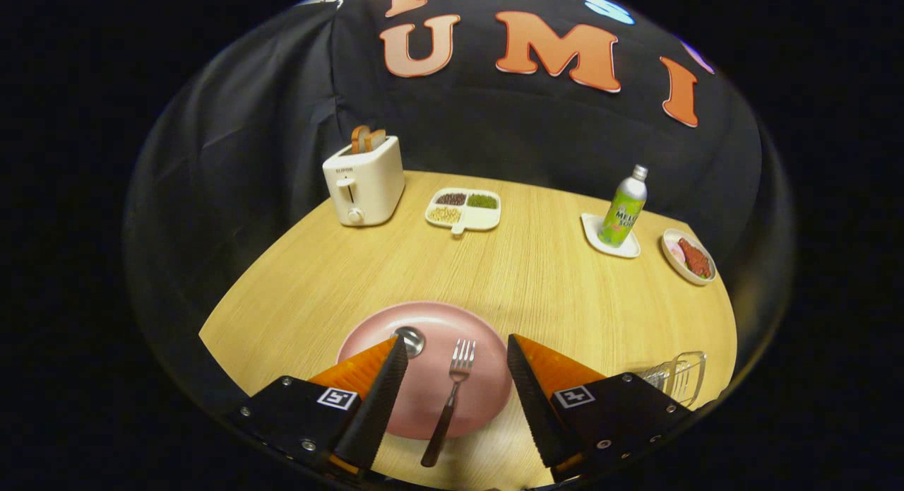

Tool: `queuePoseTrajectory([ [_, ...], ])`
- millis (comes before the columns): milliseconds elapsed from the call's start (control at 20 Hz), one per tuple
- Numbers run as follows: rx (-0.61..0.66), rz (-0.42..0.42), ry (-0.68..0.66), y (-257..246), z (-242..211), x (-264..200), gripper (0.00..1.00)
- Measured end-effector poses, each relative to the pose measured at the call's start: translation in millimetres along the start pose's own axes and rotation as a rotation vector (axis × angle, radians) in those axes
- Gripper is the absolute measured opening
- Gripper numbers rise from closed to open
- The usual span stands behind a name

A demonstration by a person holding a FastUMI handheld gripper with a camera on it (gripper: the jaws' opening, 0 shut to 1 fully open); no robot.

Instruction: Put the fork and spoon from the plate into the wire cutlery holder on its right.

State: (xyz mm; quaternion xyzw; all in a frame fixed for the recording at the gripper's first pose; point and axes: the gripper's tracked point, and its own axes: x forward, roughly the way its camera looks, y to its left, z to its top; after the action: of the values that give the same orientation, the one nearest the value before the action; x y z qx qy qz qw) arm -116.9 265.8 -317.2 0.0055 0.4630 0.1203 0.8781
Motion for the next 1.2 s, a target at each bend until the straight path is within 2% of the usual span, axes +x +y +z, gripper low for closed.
queuePoseTrajectory([
  [250,0.041,-0.009,0.107,5,-38,13,0.79],
  [350,0.042,-0.01,0.152,8,-52,20,0.73],
  [450,0.033,-0.012,0.194,9,-62,21,0.66],
  [600,0.03,-0.021,0.241,9,-74,25,0.49],
  [850,0.014,-0.03,0.312,8,-90,29,0.37],
  [1100,0.025,-0.044,0.359,5,-96,35,0.14],
  [1200,0.047,-0.039,0.373,5,-96,36,0.09],
])
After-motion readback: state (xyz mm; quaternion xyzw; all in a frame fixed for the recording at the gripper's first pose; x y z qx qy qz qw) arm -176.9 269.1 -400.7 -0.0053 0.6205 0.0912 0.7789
